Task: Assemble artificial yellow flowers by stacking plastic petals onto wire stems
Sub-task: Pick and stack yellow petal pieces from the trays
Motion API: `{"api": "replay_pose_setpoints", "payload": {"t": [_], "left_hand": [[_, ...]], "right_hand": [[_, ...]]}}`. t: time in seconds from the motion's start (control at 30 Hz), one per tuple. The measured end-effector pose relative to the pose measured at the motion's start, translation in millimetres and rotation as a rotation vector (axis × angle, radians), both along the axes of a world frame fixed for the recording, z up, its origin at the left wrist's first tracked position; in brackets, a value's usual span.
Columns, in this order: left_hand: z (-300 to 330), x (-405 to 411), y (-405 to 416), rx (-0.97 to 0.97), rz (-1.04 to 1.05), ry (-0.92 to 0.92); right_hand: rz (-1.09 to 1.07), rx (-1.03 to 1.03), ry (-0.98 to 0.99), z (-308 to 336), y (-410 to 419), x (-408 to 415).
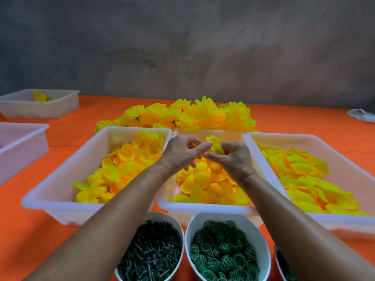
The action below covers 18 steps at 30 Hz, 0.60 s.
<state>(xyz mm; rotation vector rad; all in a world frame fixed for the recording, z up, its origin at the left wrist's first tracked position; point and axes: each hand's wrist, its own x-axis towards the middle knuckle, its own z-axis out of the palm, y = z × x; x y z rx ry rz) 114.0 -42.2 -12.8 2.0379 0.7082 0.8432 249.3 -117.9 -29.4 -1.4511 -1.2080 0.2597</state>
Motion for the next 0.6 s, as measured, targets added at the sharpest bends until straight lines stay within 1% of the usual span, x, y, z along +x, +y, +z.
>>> {"api": "replay_pose_setpoints", "payload": {"t": [0.1, 0.2, 0.3, 0.37, 0.43, 0.5, 0.6], "left_hand": [[-9, 2, 6, -0.172, -0.046, 0.022], [-12, 0, 9, -0.214, -0.113, 0.004], [-12, -4, 8, -0.261, -0.172, -0.070], [-10, -6, 7, -0.319, -0.152, -0.136], [-9, -8, 7, -0.382, -0.104, -0.209], [-9, -9, 8, -0.396, -0.061, -0.248], [-11, -9, 8, -0.388, -0.051, -0.275]], "right_hand": [[0.092, -0.035, -0.050, -2, 1, -6], [0.164, -0.060, -0.009, -4, 2, -7], [0.231, -0.076, 0.024, -2, 1, -7], [0.264, -0.074, 0.097, 0, 1, -8], [0.256, -0.043, 0.212, 3, 1, -6], [0.219, 0.000, 0.300, 5, -1, -4], [0.172, 0.026, 0.380, 5, -1, 2]]}}
